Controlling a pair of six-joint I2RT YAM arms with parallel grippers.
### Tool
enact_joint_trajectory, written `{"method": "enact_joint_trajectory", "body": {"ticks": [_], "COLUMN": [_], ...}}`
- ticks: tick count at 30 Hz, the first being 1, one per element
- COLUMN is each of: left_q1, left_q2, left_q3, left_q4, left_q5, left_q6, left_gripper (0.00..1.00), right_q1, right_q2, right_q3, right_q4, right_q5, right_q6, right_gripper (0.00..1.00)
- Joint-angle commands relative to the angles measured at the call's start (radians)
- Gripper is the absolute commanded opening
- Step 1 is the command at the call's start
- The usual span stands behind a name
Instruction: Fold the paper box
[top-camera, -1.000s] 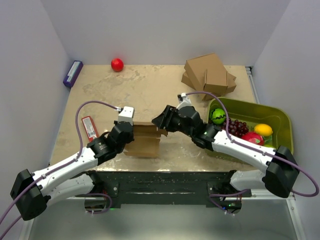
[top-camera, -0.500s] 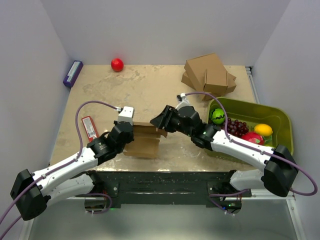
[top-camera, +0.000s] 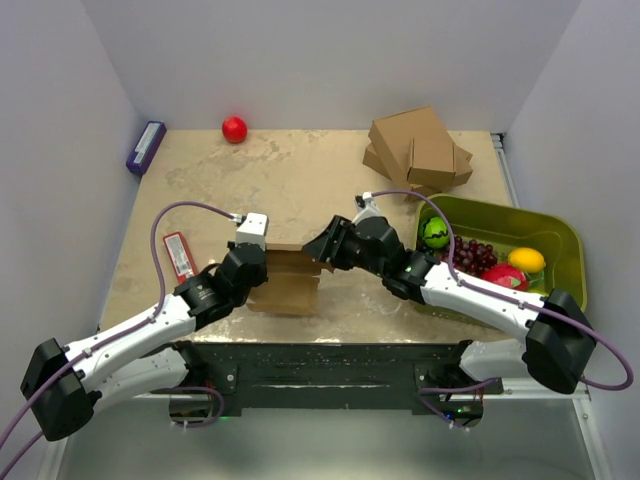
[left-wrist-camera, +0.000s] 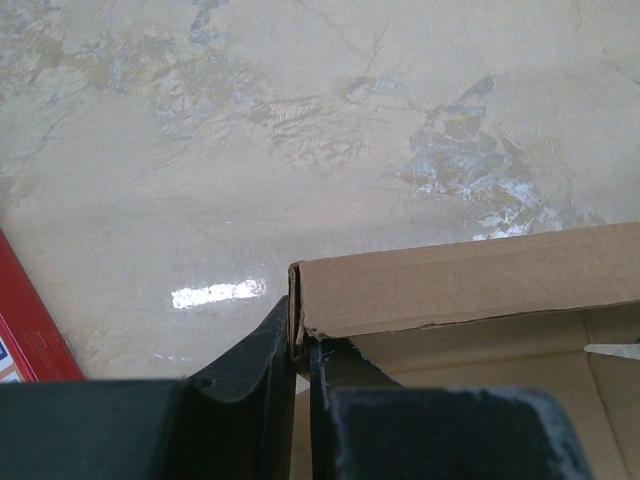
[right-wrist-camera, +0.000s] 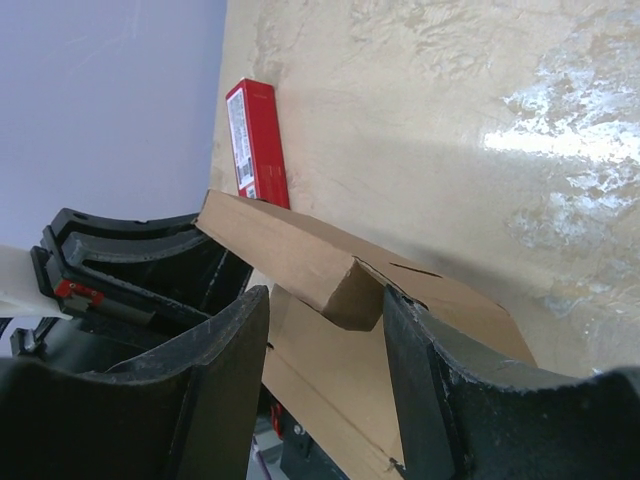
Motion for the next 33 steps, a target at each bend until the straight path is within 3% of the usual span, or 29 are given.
{"method": "enact_joint_trajectory", "body": {"ticks": [1,15,30,33], "left_q1": [-0.002,-0.006,-0.016,-0.016], "left_q2": [-0.016,-0.025,-0.096,-0.091], "left_q3": [0.003,-0.008,-0.096,-0.100], "left_q4": [0.047,0.056,0.113,0.113], "left_q5": [-0.023,-0.013,-0.033,-0.038], "left_q6": [0.002,0.001,-0.024,-0.025], "left_gripper": [0.00,0.00,0.00,0.00], "right_q1": [-0.001,-0.001,-0.001,-0.002], "right_q2": [0.010,0.051,0.149,0.162], "right_q3": [0.025,-0.016,-0.018,-0.015], "right_q4": [0.081,0.224,0.337,0.345], "right_q5": [0.000,-0.015,0.083,0.097], "right_q6": [0.021,0.154,0.358,0.389], "right_gripper": [0.53,0.48,0.17,0.00]}}
